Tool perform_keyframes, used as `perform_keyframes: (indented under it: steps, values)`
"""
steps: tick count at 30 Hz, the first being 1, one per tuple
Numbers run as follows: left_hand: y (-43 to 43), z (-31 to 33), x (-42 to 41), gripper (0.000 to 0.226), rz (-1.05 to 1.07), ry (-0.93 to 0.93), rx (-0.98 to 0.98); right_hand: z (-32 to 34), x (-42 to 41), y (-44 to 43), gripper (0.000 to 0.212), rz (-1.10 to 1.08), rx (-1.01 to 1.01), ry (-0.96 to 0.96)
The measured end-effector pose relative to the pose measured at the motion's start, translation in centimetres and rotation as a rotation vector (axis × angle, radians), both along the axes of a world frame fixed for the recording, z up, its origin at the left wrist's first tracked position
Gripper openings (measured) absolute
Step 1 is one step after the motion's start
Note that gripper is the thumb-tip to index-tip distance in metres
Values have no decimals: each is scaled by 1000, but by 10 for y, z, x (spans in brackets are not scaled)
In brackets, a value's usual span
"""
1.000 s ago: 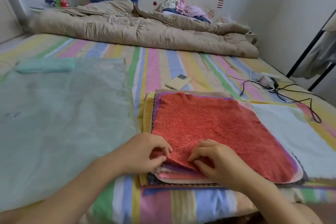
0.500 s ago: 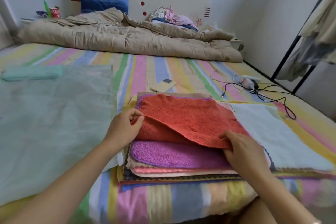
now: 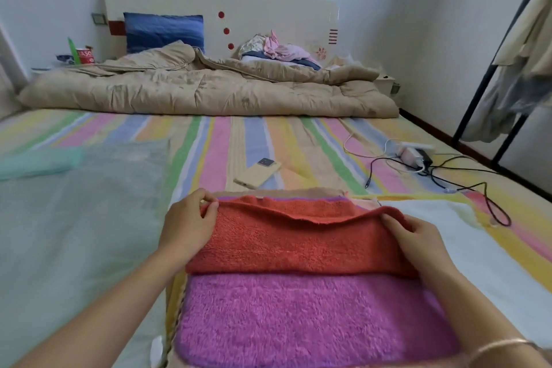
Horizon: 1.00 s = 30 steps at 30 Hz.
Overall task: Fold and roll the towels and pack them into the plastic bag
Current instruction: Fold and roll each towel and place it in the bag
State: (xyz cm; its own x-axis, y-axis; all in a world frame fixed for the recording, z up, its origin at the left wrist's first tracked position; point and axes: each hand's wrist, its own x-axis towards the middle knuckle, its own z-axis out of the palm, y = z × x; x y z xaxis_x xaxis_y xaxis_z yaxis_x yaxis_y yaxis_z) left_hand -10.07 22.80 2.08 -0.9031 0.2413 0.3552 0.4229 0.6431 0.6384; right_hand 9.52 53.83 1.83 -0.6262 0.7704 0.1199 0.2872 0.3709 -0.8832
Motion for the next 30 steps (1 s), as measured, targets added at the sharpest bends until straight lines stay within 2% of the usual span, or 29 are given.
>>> perform_keyframes:
  steps: [8,17,19,24,26,28,29,30]
  values:
    - [12,-21,-32,11,-23,-88,-91,-26,-45,38,19,23,158,-256]
    - [16,-8,-30,9,-8,160,-25,-21,-43,37,18,-60,344,-115]
    - [18,-9,-30,7,-4,180,-79,-23,-44,35,18,-72,344,-146]
    - [19,-16,-32,12,54,89,-316,-26,-44,24,28,-90,361,-403]
    - [19,-13,-29,21,132,174,-371,-13,-34,13,27,-162,480,-363]
    - [22,-7,-18,24,106,326,-371,2,-16,-8,21,-192,571,-270]
    - [27,-3,-7,27,38,394,-346,9,-7,-21,16,-145,498,-244]
    - [32,0,5,32,-62,436,-321,15,1,-36,13,-49,319,-231]
